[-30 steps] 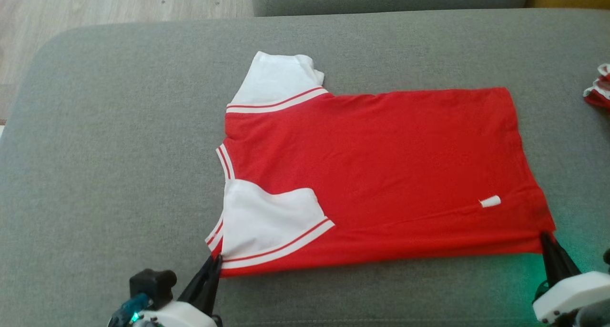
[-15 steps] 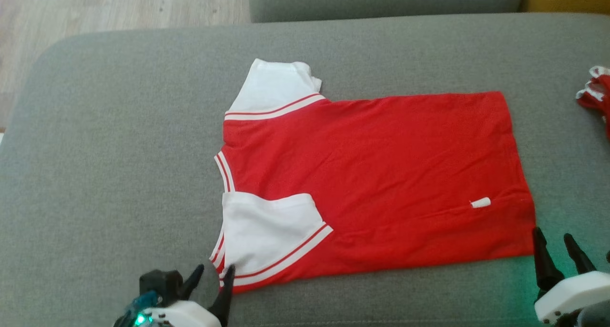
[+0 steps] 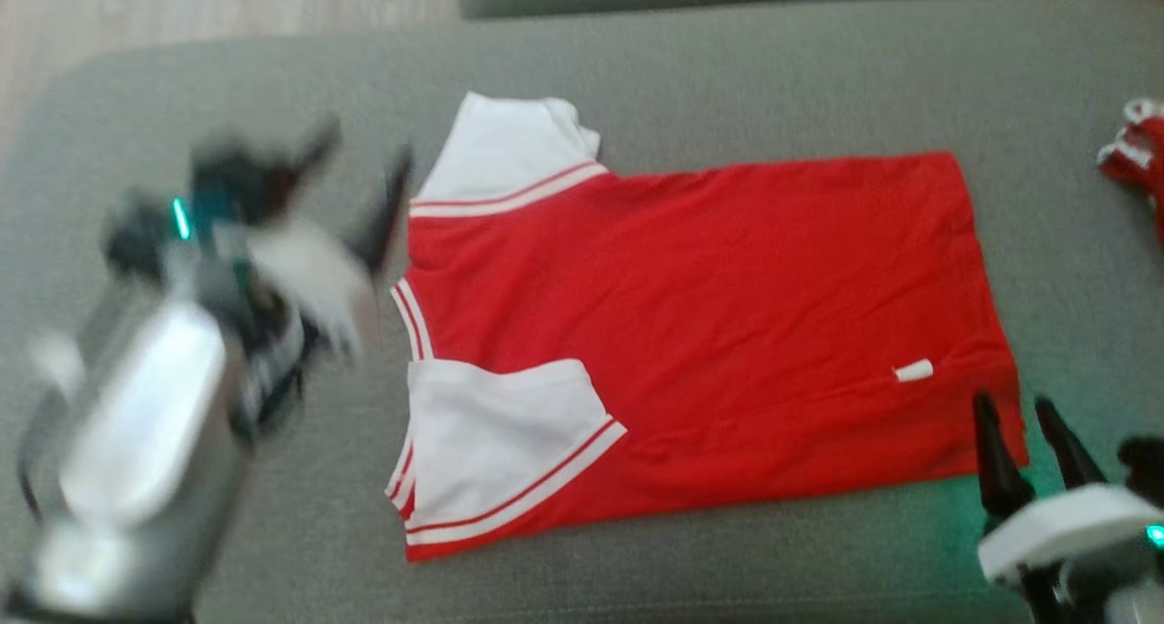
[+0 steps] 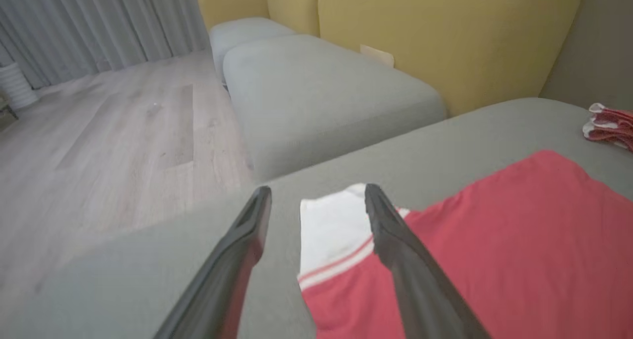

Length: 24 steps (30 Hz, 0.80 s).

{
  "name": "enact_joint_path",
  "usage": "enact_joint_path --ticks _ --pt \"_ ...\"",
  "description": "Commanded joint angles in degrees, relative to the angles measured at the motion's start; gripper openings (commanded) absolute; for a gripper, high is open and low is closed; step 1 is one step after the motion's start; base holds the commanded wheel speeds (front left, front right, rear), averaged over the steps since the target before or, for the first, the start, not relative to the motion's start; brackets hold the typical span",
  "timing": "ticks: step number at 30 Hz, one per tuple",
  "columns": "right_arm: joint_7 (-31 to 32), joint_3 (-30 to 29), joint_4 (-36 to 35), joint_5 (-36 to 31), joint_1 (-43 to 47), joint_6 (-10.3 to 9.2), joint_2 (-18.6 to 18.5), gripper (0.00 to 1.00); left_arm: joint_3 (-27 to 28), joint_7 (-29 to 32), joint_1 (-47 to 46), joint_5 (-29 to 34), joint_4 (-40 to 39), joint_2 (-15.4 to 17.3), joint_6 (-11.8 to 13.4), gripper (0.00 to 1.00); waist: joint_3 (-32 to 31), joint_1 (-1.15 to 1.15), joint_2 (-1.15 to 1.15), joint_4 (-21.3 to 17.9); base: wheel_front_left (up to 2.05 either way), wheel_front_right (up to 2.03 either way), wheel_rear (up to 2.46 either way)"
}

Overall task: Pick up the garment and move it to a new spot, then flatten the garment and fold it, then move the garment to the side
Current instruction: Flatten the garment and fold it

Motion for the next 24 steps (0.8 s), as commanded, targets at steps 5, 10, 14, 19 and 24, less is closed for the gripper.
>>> enact_joint_path --ticks 5,10,14,19,24 --pt "-0.4 3.3 -3.6 -0.2 -6.9 -0.05 -1.2 1.00 0.5 6.6 -20.8 1.1 9.4 3.5 -4.8 1.00 8.2 0.00 0.00 -3.9 0.00 0.00 0.00" --pt "-1.1 4.6 -4.4 -0.1 -9.9 -0.05 -1.3 1.00 -1.2 10.3 -32.6 -0.1 21.0 3.9 -6.3 1.00 13.0 0.00 0.00 -6.9 0.00 0.00 0.00" --pt "-1.6 5.6 -5.5 0.1 -11.5 -0.05 -0.8 1.00 -2.4 12.7 -38.3 -1.9 29.9 4.5 -6.6 1.00 16.1 0.00 0.00 -9.2 0.00 0.00 0.00" --pt "-2.3 5.9 -6.2 -0.1 -12.3 -0.05 -0.5 1.00 -5.3 15.7 -42.0 -4.3 35.1 4.9 -6.7 1.00 18.5 0.00 0.00 -10.9 0.00 0.00 0.00" --pt "-2.7 6.3 -6.7 -0.1 -12.9 -0.05 0.1 1.00 -9.0 18.5 -45.5 -7.9 37.6 6.6 -6.7 1.00 21.1 0.00 0.00 -12.4 0.00 0.00 0.00"
